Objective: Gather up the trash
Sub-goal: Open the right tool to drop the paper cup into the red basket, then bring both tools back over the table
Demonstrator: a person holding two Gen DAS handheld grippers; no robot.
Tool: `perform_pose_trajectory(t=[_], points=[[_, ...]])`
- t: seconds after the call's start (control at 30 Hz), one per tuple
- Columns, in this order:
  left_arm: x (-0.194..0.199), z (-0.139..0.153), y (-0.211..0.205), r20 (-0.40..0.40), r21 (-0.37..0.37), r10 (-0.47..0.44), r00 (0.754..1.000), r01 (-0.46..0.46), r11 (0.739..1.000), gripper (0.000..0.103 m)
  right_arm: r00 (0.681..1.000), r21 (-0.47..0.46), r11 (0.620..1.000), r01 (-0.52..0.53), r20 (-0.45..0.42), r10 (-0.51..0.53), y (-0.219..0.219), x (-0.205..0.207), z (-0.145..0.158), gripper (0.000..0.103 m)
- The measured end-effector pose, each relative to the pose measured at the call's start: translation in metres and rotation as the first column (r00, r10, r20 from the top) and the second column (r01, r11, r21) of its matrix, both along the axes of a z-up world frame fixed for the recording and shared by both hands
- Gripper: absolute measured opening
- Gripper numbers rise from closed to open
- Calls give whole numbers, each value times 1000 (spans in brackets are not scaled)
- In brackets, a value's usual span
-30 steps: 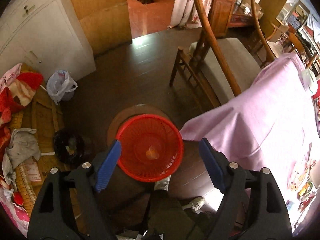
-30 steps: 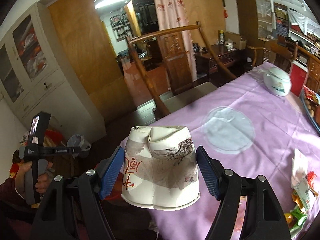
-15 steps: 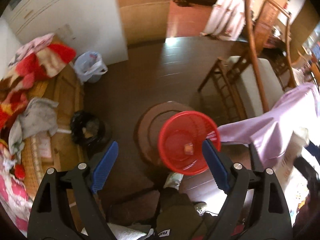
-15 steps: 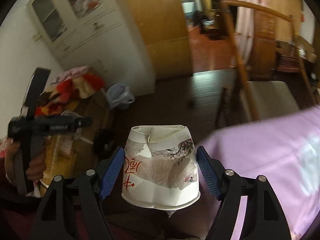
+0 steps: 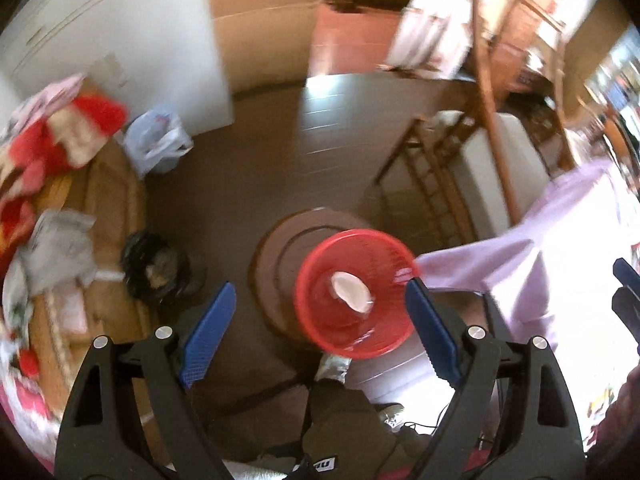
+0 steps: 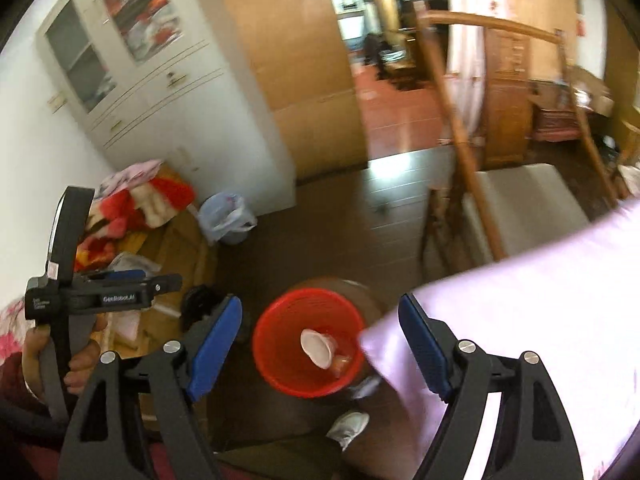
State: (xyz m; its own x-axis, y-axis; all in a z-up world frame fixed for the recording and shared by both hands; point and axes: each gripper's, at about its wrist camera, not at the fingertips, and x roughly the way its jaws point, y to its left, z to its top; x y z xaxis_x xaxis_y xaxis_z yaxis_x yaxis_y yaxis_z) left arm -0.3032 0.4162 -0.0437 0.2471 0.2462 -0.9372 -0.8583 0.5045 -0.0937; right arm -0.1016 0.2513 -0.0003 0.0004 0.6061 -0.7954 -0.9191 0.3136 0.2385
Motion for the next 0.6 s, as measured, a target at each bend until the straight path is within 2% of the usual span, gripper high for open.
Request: perform_pose_trajectory(t=[0.1, 0.17, 0.23, 0.37, 0.47, 0.57, 0.6], points=[[39, 4, -10, 12, 17, -116, 993, 116, 993, 84, 994, 10, 994, 109, 26, -109, -32, 15, 6, 80], [68, 7, -19, 17, 23, -206, 978, 205, 978, 84, 978, 22, 979, 205, 41, -206, -61, 27, 11, 80], [97, 10, -33, 16, 33, -302, 953, 302, 953, 84, 956, 34, 957, 288, 50, -290, -87, 35, 12, 81], [153, 15, -76, 3, 66, -468, 884, 467, 882, 84, 896, 54, 898, 437, 63, -440, -148, 46, 13, 83], [193, 21, -118, 20, 75, -564, 826, 561, 824, 84, 833, 74, 836, 544, 70, -549, -204, 57, 15, 84], [227, 25, -167, 29, 77, -655, 755, 651, 755, 85, 752, 96, 754, 649, 62, -656, -264, 65, 16, 84], [237, 26, -185, 29, 79, -686, 727, 683, 726, 85, 714, 105, 716, 691, 58, -698, -289, 68, 17, 84]])
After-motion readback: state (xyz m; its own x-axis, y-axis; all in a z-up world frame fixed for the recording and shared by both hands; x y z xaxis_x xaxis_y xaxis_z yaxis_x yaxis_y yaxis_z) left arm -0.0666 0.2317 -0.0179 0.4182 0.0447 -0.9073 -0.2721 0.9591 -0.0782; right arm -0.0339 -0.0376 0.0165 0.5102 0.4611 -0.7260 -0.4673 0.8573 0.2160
